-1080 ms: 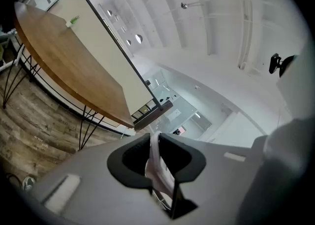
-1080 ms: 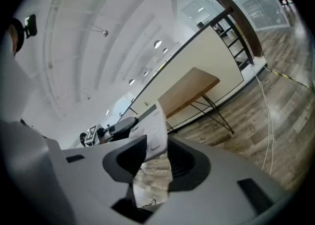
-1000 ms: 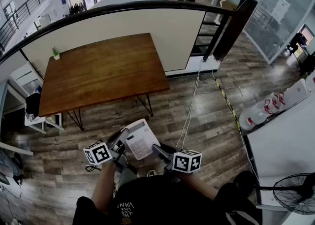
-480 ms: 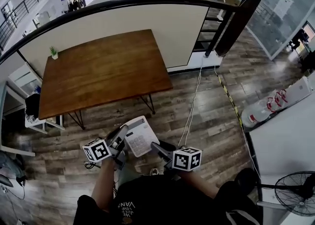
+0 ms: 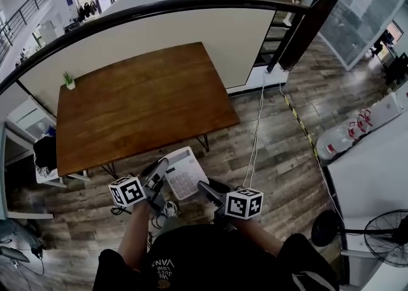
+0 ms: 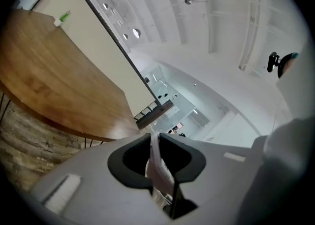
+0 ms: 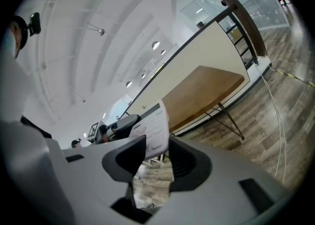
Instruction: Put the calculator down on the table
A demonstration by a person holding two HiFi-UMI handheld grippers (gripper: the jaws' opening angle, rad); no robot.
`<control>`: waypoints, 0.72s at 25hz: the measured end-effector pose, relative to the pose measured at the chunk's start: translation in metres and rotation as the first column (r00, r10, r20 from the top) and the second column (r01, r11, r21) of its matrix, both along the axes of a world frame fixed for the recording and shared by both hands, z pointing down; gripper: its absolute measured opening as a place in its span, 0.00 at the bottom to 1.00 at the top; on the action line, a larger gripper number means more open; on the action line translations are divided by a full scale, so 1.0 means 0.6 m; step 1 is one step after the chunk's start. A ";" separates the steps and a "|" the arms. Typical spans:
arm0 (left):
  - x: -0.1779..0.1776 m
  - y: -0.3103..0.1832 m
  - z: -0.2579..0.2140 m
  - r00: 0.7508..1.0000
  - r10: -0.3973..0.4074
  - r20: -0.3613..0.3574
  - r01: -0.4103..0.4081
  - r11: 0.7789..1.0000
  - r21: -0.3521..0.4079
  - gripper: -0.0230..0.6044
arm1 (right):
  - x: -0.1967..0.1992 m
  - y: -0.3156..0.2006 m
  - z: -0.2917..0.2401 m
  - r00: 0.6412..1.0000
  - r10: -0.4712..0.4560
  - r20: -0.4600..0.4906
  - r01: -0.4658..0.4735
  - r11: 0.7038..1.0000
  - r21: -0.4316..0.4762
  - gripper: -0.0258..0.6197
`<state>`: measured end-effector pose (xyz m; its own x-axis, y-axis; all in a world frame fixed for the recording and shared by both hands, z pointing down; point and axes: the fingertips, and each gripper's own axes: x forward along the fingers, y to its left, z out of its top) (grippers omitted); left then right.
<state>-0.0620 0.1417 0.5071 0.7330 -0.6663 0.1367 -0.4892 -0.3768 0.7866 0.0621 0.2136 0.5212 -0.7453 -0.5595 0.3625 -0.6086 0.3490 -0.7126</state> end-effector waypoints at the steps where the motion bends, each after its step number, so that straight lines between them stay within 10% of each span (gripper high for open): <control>1: -0.015 -0.011 -0.003 1.000 0.007 0.000 -0.007 1.000 0.004 0.13 | -0.016 -0.009 -0.002 1.000 0.009 0.001 -0.009 1.000 0.003 0.26; 18: -0.155 -0.122 0.017 0.986 0.164 0.009 -0.164 0.986 0.004 0.13 | -0.180 -0.089 0.018 0.986 0.167 -0.007 -0.168 0.986 -0.014 0.26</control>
<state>-0.1549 0.0683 0.5171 0.8311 -0.5381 0.1406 -0.4273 -0.4560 0.7807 -0.0458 0.1603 0.5320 -0.6393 -0.6708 0.3760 -0.6619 0.2312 -0.7130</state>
